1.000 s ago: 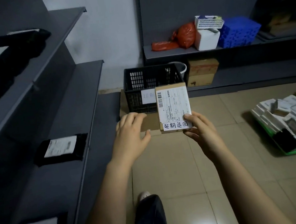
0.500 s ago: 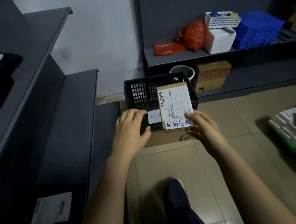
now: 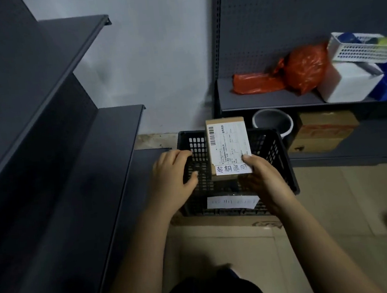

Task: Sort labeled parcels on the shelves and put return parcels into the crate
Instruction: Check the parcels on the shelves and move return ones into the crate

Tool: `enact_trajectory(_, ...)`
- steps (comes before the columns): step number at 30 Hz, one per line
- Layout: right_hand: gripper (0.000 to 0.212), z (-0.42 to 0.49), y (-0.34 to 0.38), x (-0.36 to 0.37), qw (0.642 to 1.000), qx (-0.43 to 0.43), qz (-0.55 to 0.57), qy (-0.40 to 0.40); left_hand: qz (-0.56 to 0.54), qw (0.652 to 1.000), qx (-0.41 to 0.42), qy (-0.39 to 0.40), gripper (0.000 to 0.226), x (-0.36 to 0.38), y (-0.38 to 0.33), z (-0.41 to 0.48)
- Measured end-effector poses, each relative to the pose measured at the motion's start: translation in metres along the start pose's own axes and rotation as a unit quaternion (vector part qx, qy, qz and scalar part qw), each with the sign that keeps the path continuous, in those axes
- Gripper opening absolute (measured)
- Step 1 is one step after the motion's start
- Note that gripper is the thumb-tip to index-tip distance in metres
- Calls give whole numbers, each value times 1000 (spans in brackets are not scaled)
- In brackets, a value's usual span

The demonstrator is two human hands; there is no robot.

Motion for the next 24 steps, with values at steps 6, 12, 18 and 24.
enact_trajectory(6,54,82,-17,-5,998,62,-7,-3,7,998,-33,43,44,40,44,47)
enact_trajectory(12,48,148,-57,-5,991,126,10,-52,-8,994,-38,101,43,96,93,91)
enact_trajectory(18,37,205,-102,-3,981,170,22,-95,-20,989,-46,143,42,168,138,131)
enact_trajectory(24,37,258,-156,-21,969,210,21,-129,-41,979,-48,195,41,252,168,136)
Point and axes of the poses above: each hand's wrist, its own z-axis towards the middle knuckle, its own x-axis out of the palm, y = z × x, the point moved 6 cm from there along z, towards the middle knuckle, and after that the axes turned 1 degree about y, right-handed, at the moved point
